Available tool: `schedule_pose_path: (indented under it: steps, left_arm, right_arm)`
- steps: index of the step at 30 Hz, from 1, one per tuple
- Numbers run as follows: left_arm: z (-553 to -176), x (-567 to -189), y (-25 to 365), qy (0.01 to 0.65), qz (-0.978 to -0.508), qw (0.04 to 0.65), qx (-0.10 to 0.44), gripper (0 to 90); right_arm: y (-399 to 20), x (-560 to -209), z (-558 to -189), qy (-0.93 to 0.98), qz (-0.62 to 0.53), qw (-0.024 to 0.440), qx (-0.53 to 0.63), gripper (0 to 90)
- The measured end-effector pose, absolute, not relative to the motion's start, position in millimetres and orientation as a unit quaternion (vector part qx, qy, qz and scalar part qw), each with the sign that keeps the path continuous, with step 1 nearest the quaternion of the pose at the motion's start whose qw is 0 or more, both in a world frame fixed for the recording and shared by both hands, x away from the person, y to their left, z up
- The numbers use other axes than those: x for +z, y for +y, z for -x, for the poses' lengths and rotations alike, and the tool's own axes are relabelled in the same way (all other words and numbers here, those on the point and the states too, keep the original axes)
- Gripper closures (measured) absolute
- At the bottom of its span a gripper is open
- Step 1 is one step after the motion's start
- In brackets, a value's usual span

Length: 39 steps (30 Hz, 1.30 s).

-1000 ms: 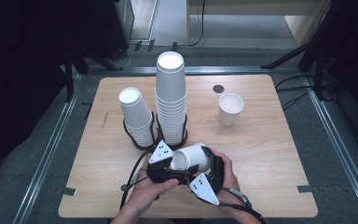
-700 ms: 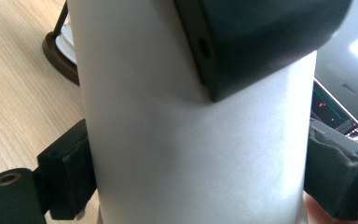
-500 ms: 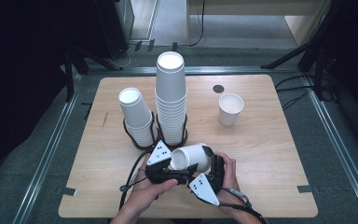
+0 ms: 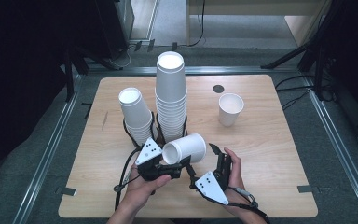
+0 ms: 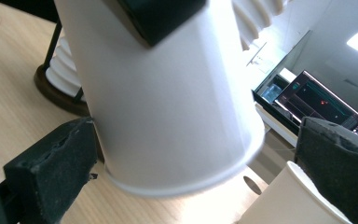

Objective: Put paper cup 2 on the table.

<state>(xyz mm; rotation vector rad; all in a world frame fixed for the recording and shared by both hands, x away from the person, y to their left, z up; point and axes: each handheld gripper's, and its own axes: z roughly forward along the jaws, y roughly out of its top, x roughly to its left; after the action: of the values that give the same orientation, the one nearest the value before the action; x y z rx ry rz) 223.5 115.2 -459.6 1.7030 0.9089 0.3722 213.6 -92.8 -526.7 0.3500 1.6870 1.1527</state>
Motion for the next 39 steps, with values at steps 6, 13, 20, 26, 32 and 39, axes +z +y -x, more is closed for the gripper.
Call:
schedule_pose_path:
  steps: [6,13,20,26,32,39]
  left_arm:
    - [-222,-455,121,0.383,-0.701,0.576,0.173,23.4]
    - [-220,-455,124,0.37,-0.675,0.609,0.193,23.4]
    - [-218,-455,127,0.366,-0.649,0.632,0.213,23.2]
    - [-217,-456,127,0.358,-0.636,0.643,0.233,23.2]
    - [-218,-463,127,0.348,-0.624,0.655,0.245,23.1]
    - [-219,-468,125,0.334,-0.614,0.673,0.24,23.0]
  right_arm:
    - [-102,-521,-216,0.695,-0.169,0.495,0.494,0.0]
    - [-108,-516,-218,0.686,-0.194,0.487,0.504,0.0]
    - [-115,-508,-218,0.672,-0.232,0.463,0.529,0.1]
    - [-121,-499,-216,0.661,-0.261,0.437,0.551,0.1]
    - [-128,-484,-212,0.637,-0.303,0.389,0.593,0.6]
    - [-129,-469,-204,0.592,-0.385,0.304,0.64,0.9]
